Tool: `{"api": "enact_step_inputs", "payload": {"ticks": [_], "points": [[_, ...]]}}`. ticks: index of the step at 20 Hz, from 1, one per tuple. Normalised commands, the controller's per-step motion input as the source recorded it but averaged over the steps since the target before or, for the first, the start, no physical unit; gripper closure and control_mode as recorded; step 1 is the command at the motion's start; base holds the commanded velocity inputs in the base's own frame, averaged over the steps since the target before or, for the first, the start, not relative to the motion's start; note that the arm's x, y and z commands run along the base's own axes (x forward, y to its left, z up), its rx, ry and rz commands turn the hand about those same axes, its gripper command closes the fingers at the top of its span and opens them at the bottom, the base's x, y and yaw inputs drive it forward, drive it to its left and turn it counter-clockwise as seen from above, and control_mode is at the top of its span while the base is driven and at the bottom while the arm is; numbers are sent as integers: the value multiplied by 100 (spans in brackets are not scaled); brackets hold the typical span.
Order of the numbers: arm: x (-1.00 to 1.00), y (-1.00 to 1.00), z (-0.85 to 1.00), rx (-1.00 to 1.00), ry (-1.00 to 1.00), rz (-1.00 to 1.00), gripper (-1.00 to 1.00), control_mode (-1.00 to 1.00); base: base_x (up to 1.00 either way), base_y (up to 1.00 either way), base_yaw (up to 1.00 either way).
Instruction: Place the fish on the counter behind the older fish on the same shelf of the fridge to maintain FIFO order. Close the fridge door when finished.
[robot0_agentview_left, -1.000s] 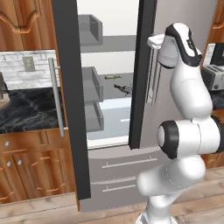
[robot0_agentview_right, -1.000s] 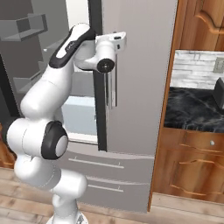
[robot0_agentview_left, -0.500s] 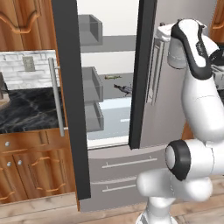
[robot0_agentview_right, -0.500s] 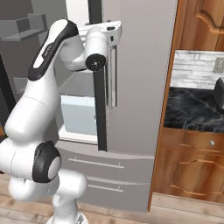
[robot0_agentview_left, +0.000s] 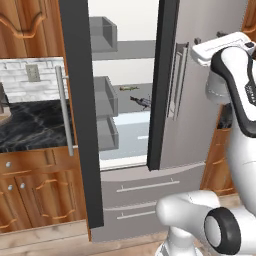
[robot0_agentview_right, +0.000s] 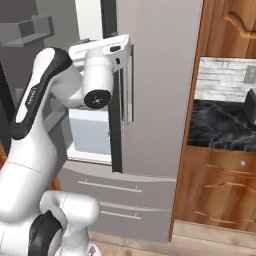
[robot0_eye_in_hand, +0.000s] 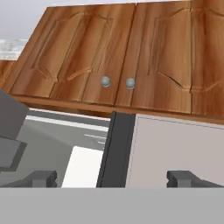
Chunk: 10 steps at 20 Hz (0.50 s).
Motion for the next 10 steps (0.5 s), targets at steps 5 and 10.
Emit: {"api": "enact_step_inputs", "payload": {"ticks": [5, 10], "points": [[-100, 57, -4, -31, -16, 0, -100, -100, 0, 0, 0], [-69, 57, -65, -29, -13, 7, -100, -100, 0, 0, 0]]}}
